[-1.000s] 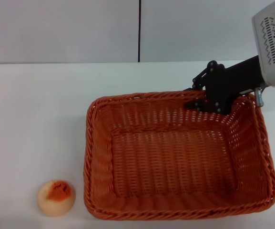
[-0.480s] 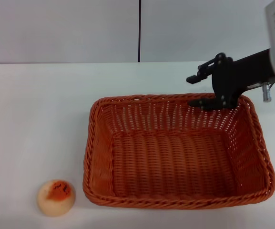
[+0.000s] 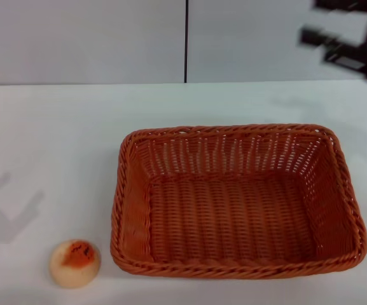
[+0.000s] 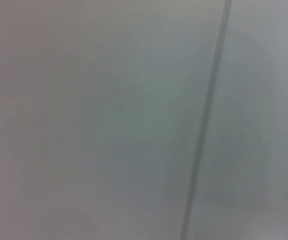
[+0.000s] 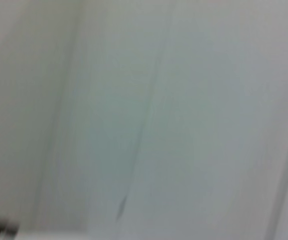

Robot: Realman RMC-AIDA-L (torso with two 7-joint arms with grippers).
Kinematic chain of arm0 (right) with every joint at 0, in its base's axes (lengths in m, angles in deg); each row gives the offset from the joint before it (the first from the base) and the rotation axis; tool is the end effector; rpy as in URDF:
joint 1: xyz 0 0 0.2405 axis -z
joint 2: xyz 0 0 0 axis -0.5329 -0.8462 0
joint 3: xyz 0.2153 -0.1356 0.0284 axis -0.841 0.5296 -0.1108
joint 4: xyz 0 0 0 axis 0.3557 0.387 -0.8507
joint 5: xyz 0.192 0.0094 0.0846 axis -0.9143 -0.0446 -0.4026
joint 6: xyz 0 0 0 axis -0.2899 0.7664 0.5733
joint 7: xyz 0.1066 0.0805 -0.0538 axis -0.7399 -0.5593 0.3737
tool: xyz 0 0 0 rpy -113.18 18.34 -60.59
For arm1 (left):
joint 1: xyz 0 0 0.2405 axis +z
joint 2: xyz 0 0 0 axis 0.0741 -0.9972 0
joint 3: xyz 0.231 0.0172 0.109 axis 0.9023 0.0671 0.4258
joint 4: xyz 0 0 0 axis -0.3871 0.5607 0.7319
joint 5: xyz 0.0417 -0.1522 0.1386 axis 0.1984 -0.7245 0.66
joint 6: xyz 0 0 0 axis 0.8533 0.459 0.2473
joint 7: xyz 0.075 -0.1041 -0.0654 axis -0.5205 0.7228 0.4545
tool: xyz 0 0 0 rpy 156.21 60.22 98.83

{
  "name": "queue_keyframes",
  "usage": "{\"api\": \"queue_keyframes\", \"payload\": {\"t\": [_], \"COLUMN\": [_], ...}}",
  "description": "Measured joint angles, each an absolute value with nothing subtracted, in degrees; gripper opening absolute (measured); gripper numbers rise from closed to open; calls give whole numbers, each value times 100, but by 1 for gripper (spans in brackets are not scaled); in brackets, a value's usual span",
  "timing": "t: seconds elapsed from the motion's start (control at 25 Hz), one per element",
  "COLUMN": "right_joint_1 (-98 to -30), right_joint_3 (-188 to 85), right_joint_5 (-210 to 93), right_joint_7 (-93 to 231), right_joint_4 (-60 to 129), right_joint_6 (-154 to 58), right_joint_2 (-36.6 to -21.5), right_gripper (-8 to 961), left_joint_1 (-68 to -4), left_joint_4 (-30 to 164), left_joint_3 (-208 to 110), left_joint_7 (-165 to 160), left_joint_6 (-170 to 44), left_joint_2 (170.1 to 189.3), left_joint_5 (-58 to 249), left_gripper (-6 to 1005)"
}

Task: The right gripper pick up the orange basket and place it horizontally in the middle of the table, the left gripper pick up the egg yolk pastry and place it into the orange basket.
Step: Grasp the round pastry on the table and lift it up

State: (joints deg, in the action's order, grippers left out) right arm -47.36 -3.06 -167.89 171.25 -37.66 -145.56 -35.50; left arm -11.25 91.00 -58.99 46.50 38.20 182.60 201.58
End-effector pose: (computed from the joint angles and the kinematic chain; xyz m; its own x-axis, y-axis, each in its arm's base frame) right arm 0.1836 0.3122 0.0948 0.7884 0.1892 -0.5853 -0.1388 -0.8723 -0.4689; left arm -0.3739 0.1657 0.0598 0.5832 0.0580 0.8103 0.6975 -0.5470 -0.4629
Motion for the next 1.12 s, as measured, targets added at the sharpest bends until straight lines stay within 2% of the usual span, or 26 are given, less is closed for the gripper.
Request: {"api": "queue_keyframes", "payload": {"t": [0.08, 0.32, 0.68, 1.12], "right_joint_1": [-4184, -3638, -3650, -3757], "right_joint_3": [-483, -1018, -1823, -1854], "right_joint_5": [-17598, -18528, -18667, -18597], "right_joint_7": [17169, 17172, 17193, 17267], "right_joint_4": [-3637, -2595, -1326, -1122], "right_joint_6": [-14466, -14353, -14622, -14576], "right_joint_2": [-3558, -3551, -3530, -3510], "right_gripper": [501, 501, 501, 501], "left_joint_1": [-1264, -1371, -1328, -1269], "left_joint_4": [9292, 9829, 9996, 10022], "left_joint_3": [-5468, -4689, -4439, -4429], "left_joint_7": [4708, 5205, 5342, 5412], "left_joint_6": [3758, 3471, 3048, 3262], "left_joint_2": [18260, 18274, 18276, 18279], "left_joint_5": [20161, 20178, 20835, 21598], "left_gripper": [791, 790, 789, 787]}}
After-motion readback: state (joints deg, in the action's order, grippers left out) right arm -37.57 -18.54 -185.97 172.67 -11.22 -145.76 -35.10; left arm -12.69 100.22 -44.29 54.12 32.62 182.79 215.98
